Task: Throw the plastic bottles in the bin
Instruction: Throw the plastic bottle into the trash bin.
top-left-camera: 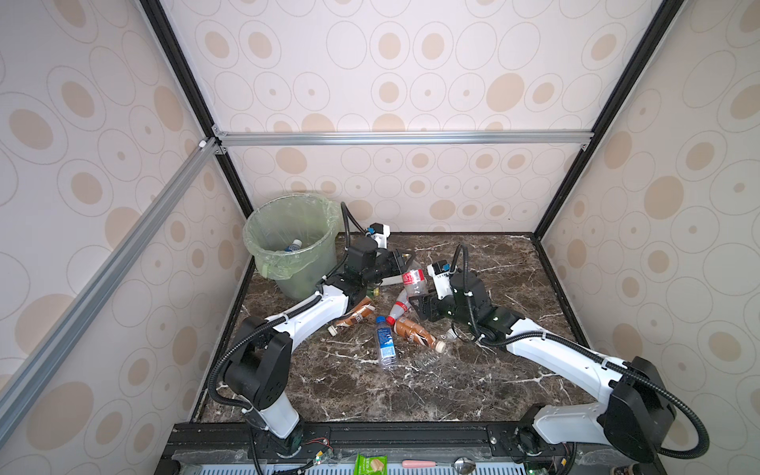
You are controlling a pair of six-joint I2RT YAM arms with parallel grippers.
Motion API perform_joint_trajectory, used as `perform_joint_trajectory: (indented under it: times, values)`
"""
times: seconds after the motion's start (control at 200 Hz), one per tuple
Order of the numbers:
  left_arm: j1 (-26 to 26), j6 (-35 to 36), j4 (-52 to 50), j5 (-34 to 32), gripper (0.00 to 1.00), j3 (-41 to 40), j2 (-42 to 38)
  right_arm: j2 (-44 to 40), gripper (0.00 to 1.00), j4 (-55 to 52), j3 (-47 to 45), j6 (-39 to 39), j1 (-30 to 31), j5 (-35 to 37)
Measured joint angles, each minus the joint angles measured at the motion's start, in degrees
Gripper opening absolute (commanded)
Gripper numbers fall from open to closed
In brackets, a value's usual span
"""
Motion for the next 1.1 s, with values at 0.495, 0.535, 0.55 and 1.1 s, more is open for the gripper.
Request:
perform_joint_trajectory:
  times: [0.495, 0.535, 0.55, 1.1]
  values:
    - [6.4, 9.6, -19.0, -7.8, 0.26, 20.5, 0.1, -0.2, 1.0, -4.7, 14.5, -3.0, 0.1, 0.7]
    - [6.9, 10.4, -20.7, -8.9, 0.26, 21.8, -0.1, 0.5, 1.0, -4.7, 16.2, -3.1, 0.1, 0.5]
    - [7.1, 10.7, -21.3, -9.3, 0.26, 22.4, -0.2, 0.7, 1.0, -4.7, 16.7, -3.2, 0.1, 0.3]
    - [13.3, 28.1, -32.5, -32.4, 0.31, 39.0, -13.6, 10.0, 1.0, -4.7, 29.6, -3.5, 0.8, -5.7]
